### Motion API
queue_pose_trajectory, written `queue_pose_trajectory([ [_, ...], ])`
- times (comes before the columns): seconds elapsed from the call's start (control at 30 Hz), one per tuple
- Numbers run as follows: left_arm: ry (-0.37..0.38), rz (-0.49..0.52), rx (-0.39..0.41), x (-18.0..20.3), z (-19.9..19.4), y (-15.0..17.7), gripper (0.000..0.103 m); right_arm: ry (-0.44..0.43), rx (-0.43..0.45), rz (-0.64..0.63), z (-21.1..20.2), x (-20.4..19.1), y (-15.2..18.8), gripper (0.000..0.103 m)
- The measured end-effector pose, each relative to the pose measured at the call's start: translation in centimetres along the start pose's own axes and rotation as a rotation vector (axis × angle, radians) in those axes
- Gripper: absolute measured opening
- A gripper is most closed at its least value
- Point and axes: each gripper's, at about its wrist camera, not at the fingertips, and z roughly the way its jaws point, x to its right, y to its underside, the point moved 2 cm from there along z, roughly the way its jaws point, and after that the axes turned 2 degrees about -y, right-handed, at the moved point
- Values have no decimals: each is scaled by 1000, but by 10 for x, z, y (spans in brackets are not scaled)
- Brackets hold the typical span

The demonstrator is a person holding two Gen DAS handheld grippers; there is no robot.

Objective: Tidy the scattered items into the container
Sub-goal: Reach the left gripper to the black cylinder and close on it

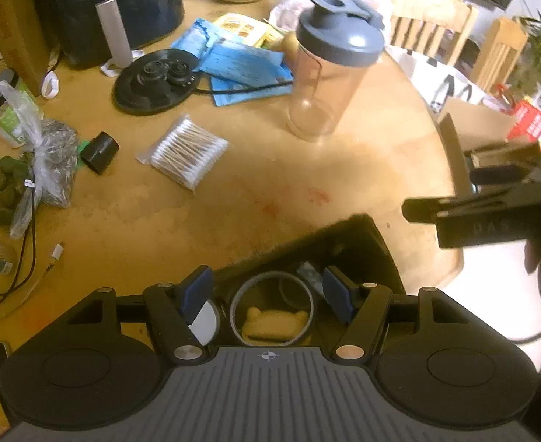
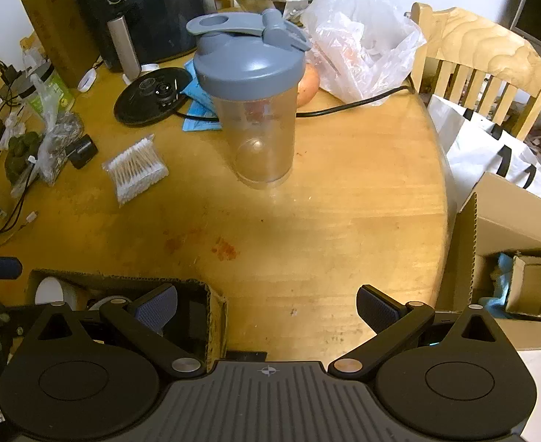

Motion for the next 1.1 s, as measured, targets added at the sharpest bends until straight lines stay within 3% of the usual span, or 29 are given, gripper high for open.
queue_pose_trajectory([
  [0.63,-45,-83,28,-30,5,-25,66,0,4,12,10,-1,-14,103],
  [0.93,-134,-231,107,-101,12,-32,66,-8,0,-49,16,-19,-26,103],
  [1.1,-178,-244,155,-133,24,-38,66,-12,-1,-64,19,-29,-31,103],
])
